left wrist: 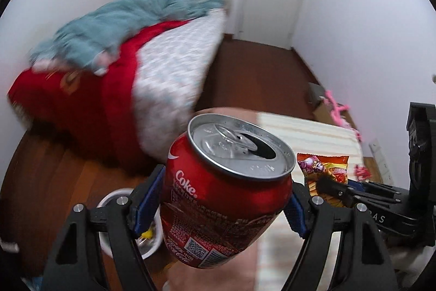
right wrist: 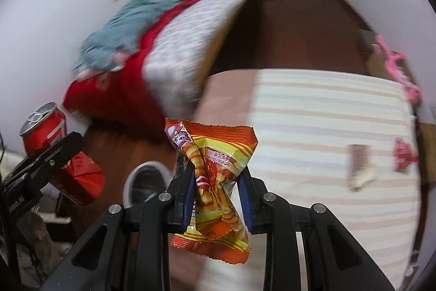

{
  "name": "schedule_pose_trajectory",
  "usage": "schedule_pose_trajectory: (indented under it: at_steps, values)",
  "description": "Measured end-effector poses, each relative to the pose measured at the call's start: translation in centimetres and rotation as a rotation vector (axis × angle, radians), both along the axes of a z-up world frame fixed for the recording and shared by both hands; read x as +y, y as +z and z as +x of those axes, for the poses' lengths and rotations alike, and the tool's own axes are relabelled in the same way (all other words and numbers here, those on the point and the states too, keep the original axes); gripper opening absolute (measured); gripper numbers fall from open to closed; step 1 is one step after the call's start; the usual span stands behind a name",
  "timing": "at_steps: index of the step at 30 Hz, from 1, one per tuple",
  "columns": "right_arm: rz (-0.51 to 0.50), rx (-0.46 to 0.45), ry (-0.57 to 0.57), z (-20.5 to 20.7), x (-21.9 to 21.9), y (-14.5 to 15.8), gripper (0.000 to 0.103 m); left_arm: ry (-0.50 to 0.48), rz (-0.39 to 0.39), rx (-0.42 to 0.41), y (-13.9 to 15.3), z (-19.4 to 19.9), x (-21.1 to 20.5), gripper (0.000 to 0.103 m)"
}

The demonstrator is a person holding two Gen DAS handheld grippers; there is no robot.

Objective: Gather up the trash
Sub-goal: 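Carry the chip bag and Coke can over the bin and open both tools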

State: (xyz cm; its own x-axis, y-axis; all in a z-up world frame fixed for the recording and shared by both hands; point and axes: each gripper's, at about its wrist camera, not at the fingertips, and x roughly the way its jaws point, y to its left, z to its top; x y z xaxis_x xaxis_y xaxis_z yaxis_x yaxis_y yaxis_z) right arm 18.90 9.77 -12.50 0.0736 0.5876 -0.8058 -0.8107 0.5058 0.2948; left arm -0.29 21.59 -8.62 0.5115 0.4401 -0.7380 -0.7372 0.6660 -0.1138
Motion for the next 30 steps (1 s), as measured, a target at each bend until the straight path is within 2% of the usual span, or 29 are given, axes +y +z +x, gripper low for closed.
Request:
schedule_pose_trajectory:
  at_steps: [5,9,14,20,22,24,26,27,30]
  values:
    - [-0.038,0.078,0.151,-9.5,6.7,-4.3,0.030,0.142,-0.089,0.058,-3.6,-8.3,4.8,0.076]
    - [-0.126,0.113,0.218,-14.7,12.1,-9.5,0.030,0.219,-0.250,0.081,-9.3,-12.7,9.8,0.076]
    - [-0.251,0.158,0.254,-18.0,17.7,-16.2,0.030,0.263,-0.436,0.104,-17.0,-14.6,16.1,0.076]
    - [-0.367,0.193,0.265,-19.3,22.9,-22.7,0.030,0.286,-0.643,0.095,-25.1,-14.6,22.1,0.077]
    - [-0.386,0.212,0.257,-19.1,23.9,-24.0,0.030,0.297,-0.676,0.103,-26.8,-14.6,23.3,0.078]
    - [-0.420,0.220,0.264,-19.4,25.2,-25.7,0.031,0.321,-0.699,0.096,-28.1,-15.1,24.5,0.094]
    - [-0.442,0.236,0.268,-19.4,26.1,-27.1,0.032,0.344,-0.693,0.101,-28.1,-15.2,24.9,0.099]
    - [-0.463,0.255,0.274,-19.5,26.6,-27.9,0.037,0.359,-0.682,0.104,-28.0,-15.5,25.1,0.099]
    - [-0.478,0.329,0.280,-19.4,26.6,-29.5,0.064,0.384,-0.633,0.120,-27.3,-16.9,24.8,0.099]
